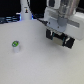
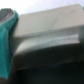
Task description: Open the kcup holder, insert the kcup into the holder, and close the kcup holder
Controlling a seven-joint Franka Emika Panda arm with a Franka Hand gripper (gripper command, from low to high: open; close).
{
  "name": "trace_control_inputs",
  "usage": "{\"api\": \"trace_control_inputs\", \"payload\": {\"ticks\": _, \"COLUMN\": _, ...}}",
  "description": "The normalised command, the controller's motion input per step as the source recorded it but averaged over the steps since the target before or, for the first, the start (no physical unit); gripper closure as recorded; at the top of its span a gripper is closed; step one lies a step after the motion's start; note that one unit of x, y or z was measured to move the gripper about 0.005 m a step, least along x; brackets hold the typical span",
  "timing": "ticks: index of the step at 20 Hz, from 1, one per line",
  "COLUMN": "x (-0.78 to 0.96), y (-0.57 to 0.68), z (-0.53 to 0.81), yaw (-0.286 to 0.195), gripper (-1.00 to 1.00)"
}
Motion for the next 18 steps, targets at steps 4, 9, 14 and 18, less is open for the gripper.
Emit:
{"api": "trace_control_inputs", "payload": {"ticks": 4, "x": 0.1, "y": -0.08, "z": 0.09, "yaw": -0.04, "gripper": -1.0}}
{"api": "trace_control_inputs", "payload": {"ticks": 9, "x": 0.07, "y": -0.23, "z": 0.23, "yaw": -0.091, "gripper": -1.0}}
{"api": "trace_control_inputs", "payload": {"ticks": 14, "x": -0.08, "y": -0.53, "z": 0.33, "yaw": -0.198, "gripper": -1.0}}
{"api": "trace_control_inputs", "payload": {"ticks": 18, "x": -0.13, "y": -0.56, "z": 0.25, "yaw": -0.228, "gripper": -1.0}}
